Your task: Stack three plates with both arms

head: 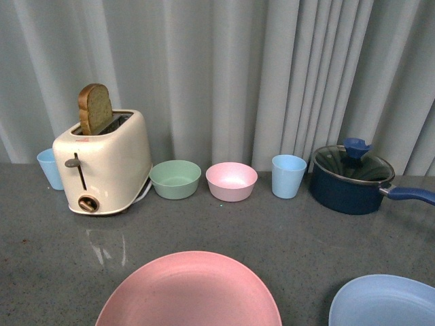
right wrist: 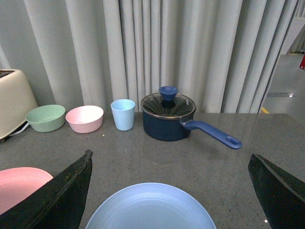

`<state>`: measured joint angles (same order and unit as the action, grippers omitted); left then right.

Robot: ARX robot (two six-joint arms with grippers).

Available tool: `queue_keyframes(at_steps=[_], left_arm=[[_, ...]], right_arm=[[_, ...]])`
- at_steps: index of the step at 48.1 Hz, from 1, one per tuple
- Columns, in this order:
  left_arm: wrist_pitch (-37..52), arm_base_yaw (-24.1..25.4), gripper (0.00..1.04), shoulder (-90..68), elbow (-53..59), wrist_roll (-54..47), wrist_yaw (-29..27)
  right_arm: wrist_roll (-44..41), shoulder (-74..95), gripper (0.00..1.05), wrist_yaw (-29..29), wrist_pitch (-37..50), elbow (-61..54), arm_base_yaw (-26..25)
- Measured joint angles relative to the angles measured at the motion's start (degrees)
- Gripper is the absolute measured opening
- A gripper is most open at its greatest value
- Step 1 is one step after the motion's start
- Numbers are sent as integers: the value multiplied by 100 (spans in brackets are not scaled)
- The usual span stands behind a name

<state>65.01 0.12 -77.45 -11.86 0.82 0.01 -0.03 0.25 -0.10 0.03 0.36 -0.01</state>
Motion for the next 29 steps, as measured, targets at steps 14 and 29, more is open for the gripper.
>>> queue_keyframes(at_steps=[14, 29], left_arm=[[-887, 0, 4, 1572, 717, -39, 0], [-1899, -2, 4, 2900, 1012, -39, 0]], right_arm=[[0, 0, 97, 2, 0, 0, 0], [0, 0, 97, 0, 0, 0, 0]])
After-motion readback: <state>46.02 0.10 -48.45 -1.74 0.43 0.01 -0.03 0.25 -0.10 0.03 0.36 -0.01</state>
